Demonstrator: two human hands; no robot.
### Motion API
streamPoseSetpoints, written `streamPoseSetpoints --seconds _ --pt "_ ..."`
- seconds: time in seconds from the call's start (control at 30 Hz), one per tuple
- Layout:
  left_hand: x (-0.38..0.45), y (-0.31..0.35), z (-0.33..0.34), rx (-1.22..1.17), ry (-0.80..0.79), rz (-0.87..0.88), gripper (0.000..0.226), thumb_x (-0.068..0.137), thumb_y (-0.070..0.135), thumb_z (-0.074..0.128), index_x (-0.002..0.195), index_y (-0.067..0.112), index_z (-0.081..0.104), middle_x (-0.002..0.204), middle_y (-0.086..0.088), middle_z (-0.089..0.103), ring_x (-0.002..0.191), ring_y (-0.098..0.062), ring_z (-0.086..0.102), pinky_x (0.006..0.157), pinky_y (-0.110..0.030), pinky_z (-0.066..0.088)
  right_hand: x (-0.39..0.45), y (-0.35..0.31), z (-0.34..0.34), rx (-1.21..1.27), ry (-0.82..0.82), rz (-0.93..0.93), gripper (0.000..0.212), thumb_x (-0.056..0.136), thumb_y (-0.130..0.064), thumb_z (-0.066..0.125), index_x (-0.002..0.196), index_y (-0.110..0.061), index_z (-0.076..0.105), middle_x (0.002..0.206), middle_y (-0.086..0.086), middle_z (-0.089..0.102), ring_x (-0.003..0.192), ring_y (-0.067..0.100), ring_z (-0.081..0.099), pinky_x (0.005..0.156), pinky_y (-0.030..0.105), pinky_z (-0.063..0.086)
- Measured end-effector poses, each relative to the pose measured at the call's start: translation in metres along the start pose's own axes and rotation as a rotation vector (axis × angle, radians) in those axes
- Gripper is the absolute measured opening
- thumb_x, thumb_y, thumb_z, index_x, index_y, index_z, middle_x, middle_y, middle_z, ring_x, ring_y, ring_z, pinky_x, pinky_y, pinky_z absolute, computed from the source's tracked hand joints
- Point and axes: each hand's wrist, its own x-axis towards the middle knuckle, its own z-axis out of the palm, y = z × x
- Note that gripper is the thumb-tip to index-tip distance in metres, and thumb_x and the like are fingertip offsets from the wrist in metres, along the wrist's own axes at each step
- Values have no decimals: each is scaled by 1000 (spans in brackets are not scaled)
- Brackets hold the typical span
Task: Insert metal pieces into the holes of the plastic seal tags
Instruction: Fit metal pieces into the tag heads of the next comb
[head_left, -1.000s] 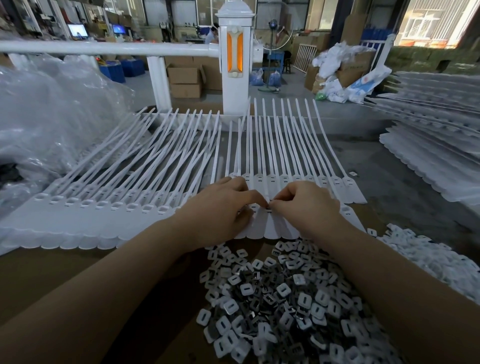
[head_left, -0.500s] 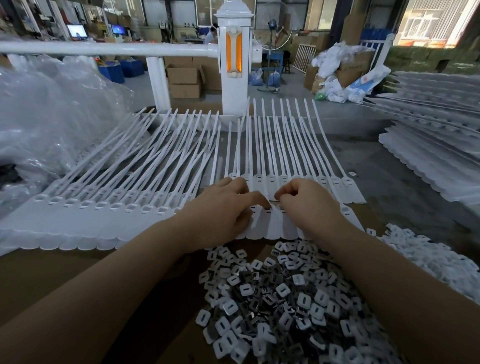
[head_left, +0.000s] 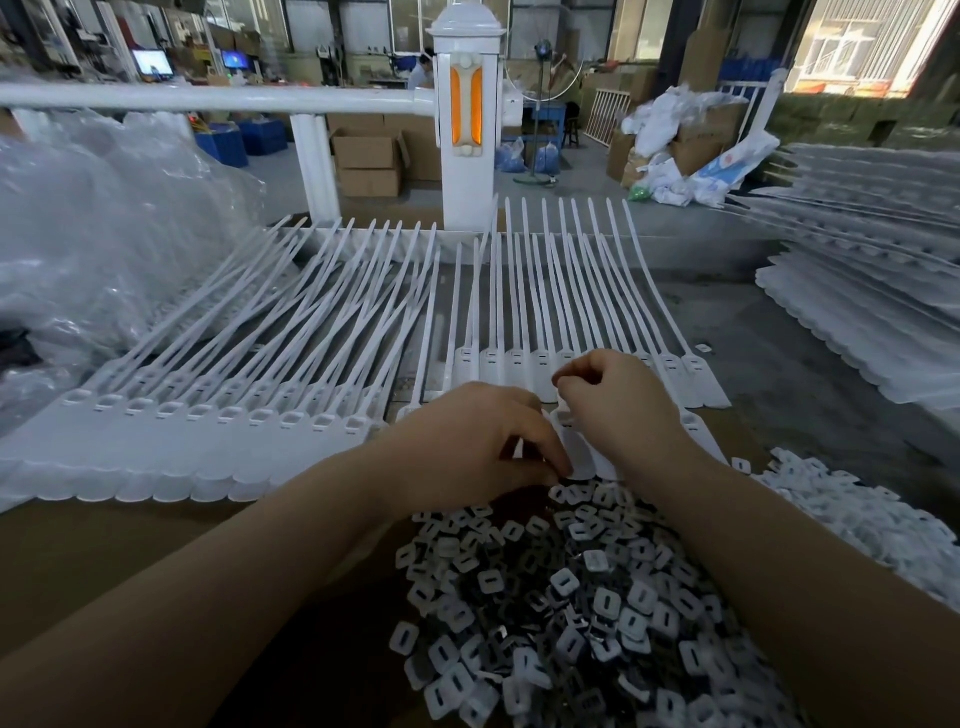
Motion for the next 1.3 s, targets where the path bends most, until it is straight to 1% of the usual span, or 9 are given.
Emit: streamPoseSetpoints --seconds 0.13,0.27,0.43,0.57,0.7,0.87,1.0,1.13,1.3 --pt "0 1 0 18 -71 -3 14 85 34 73 99 35 77 87 14 61 79 0 56 76 -29 51 -1 -1 0 7 10 -3 18 90 -29 51 76 -38 56 89 -12 67 94 18 63 93 49 48" --pt "0 3 -1 67 -93 14 14 86 36 72 98 34 78 84 20 57 77 4 54 73 -18 48 -3 -2 0 30 14 -16 18 90 -26 51 77 -37 56 83 -12 66 93 18 63 93 50 48" --pt "-2 5 2 101 -38 45 13 89 30 67 96 25 76 82 18 62 72 3 58 69 -14 49 -4 -4 -1 64 41 -49 21 91 -23 53 75 -37 56 75 -11 65 85 17 64 92 52 48" --pt "-2 3 5 -58 19 -137 12 87 28 69 93 21 77 82 13 73 73 2 65 71 -19 53 -6 -5 -1 92 32 -106 19 92 -22 55 79 -36 59 82 -13 64 83 12 63 89 49 50" --pt "-2 -1 -5 -302 26 -309 13 87 28 69 81 20 77 71 7 73 62 -7 68 61 -23 57 -6 -4 -2 115 4 -148 20 90 -21 57 77 -37 61 82 -14 66 83 7 63 91 47 49" --pt "-10 -9 -22 -440 -102 -403 16 85 34 71 77 21 76 76 4 75 62 -5 65 60 -19 49 -7 -4 -1 184 -47 -181 12 89 -22 61 83 -30 68 82 -9 69 81 12 65 85 46 54" --pt "-11 -14 -26 -627 47 -474 12 84 28 73 75 22 77 77 -3 75 61 -7 64 53 -16 47 -7 -4 -1 228 -81 -215 8 89 -24 64 89 -21 72 83 -2 71 82 16 66 81 41 55" --pt "-8 -15 -27 -779 196 -524 12 89 21 69 79 18 75 82 -5 76 66 -9 69 54 -14 50 -8 -5 -2 306 -135 -259 8 88 -20 65 85 -18 72 80 0 70 74 7 63 67 19 50" --pt "-7 -15 -28 -815 266 -530 11 93 20 64 90 12 72 85 -5 77 74 -11 73 57 -15 53 -8 -7 -3 321 -171 -323 7 88 -23 67 86 -18 72 81 2 68 69 3 59 63 11 47"
